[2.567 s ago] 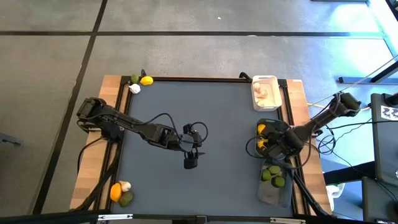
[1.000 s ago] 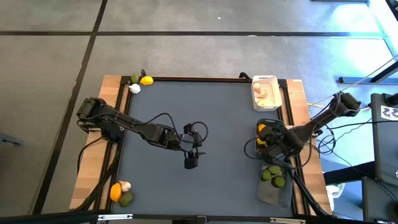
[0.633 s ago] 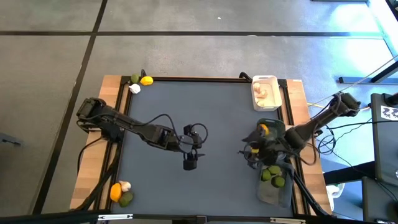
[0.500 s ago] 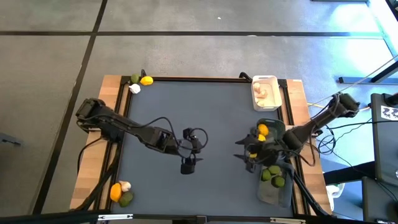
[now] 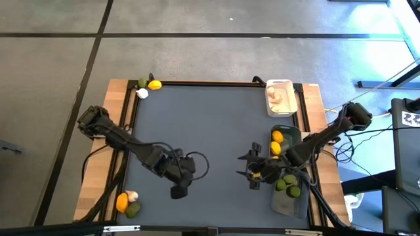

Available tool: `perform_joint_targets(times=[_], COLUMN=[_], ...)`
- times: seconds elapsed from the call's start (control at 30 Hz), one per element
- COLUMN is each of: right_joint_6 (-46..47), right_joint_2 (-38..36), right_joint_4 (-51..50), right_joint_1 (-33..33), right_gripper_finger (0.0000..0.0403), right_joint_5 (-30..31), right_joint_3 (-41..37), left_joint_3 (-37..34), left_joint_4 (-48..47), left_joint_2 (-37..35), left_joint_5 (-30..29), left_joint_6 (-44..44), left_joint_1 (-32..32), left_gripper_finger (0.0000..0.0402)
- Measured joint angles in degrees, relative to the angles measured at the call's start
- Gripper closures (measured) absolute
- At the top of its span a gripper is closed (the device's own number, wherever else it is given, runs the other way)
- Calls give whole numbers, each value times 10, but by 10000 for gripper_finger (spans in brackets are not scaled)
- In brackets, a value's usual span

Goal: Sort produce into baskets
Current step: Put the white garlic into the white bin

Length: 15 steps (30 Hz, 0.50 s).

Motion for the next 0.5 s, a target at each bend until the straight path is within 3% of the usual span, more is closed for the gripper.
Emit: perform_joint_targets(times=[0.27, 0.5], right_joint_6=[-30, -40], right_joint_2=[16, 16], right_joint_4=[9, 28], right_joint_1=[0, 0], right_gripper_finger=[146, 146], right_joint_5=[-41, -41], right_joint_3=[0, 0], left_joint_3=[-5, -5], left_joint_4=[-136, -161], left_joint_2=[0, 0], left_joint_5=[47, 86], left_joint_6=[-190, -305], left_joint_1=[-52, -107], left_gripper_finger=[137, 137])
